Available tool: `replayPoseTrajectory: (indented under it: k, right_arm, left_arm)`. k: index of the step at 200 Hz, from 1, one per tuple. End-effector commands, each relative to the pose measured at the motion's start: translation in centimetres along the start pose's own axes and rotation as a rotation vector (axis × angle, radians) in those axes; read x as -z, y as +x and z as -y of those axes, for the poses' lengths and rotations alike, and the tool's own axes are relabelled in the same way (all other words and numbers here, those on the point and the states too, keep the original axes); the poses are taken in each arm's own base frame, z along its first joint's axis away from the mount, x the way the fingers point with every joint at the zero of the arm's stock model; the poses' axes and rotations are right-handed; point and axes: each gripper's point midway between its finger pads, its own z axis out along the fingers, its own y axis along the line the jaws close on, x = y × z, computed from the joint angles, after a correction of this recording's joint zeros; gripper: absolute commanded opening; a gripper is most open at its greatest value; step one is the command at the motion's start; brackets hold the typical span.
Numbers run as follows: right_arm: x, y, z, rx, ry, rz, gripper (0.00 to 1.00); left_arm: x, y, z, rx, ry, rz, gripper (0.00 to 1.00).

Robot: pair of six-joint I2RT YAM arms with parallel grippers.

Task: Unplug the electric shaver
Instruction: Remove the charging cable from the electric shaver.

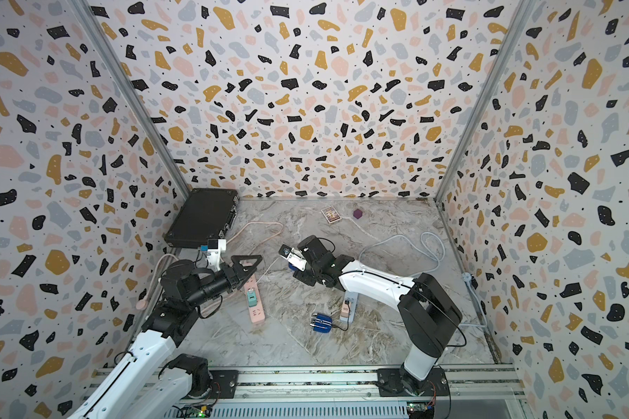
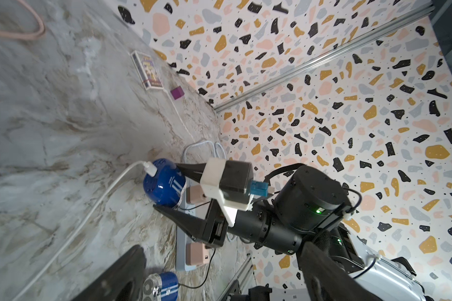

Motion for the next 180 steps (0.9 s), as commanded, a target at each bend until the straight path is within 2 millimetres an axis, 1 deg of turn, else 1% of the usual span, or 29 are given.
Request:
replayPoseTrajectory:
  k: [1,15,39,63,68,94,119,137,165,180]
  right_arm:
    - [2.5,-2.8,1.7,-0.061,0.065,0.112,0.46]
    - [2.8,-3.1,1.6,-0.071,0.057,0.128,0.47]
    - [3.0,-3.4,0.9,-0.089,0.020,0.148,0.45]
    - [3.0,-3.3,-0.6,-0.069,-0.025,0.154,0.45]
    - [3.1,-3.5,-1.1,-0.052,-0.040,0.159,0.45]
    - [3.0,-3.0,-3.4,0.030,-0.074,0.132,0.45]
    - [2.8,-2.4,-4.3,0.038,-0.088,0.105,0.44]
    - [2.7,-2.2,-5.5,0.056,-0.109,0.100,0.43]
    - [2.9,-2.6,-6.8,0.070,-0.131,0.113,0.42]
    - [3.1,-3.0,-6.9,0.068,-0.126,0.124,0.41]
  left_arm:
    - [-0.8,-0.2,0.0,-0.016,0.003,0.072,0.93]
    - [-1.6,0.6,-0.5,-0.016,-0.007,0.064,0.92]
    - [-2.8,1.8,-1.1,-0.023,-0.029,0.034,0.91]
    - [-3.3,2.3,-2.2,-0.023,-0.058,0.024,0.90]
    - [-3.2,2.4,-2.4,-0.021,-0.064,0.026,0.90]
    - [-2.6,2.3,-3.5,-0.028,-0.107,0.054,0.90]
    - [-1.8,2.2,-3.8,-0.046,-0.137,0.076,0.90]
    - [-1.6,2.2,-3.9,-0.052,-0.147,0.083,0.90]
    - [-1.4,2.5,-4.6,-0.056,-0.173,0.071,0.88]
    - [-1.4,2.7,-4.9,-0.051,-0.177,0.068,0.88]
